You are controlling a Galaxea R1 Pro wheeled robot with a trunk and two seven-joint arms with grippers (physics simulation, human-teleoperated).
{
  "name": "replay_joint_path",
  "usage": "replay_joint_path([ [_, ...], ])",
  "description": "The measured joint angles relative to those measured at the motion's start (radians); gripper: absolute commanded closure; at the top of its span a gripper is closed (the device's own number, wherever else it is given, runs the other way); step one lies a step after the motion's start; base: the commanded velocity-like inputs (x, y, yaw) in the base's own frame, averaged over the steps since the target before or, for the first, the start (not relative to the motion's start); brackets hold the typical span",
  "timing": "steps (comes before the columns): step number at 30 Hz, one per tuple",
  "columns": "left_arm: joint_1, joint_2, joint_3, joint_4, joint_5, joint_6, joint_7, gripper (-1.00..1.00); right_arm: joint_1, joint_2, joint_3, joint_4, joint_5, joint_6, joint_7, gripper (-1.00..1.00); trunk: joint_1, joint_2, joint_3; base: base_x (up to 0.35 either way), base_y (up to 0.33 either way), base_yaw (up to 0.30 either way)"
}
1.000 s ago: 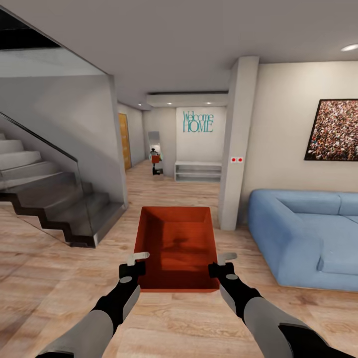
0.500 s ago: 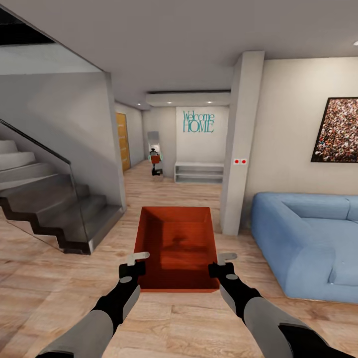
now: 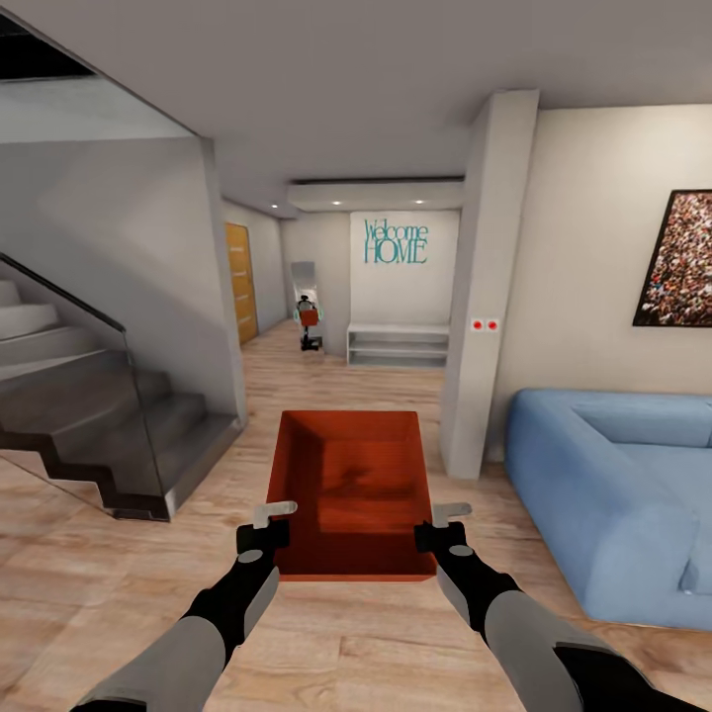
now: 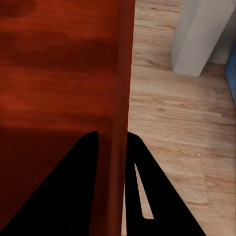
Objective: Move the two storage containers from the living room to the garage. In the garage, place one container on the floor and stack the other container on top of it (either order is fine).
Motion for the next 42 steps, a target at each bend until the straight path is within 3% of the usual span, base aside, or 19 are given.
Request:
replay_joint_path([
  [42, -0.001, 0.002, 0.0, 0.0, 0.0, 0.003, -0.003, 1.0, 0.0, 0.001, 0.0, 0.001, -0.001, 0.002, -0.003, 1.0, 0.0, 0.0, 0.0, 0.322, 0.0, 0.0],
])
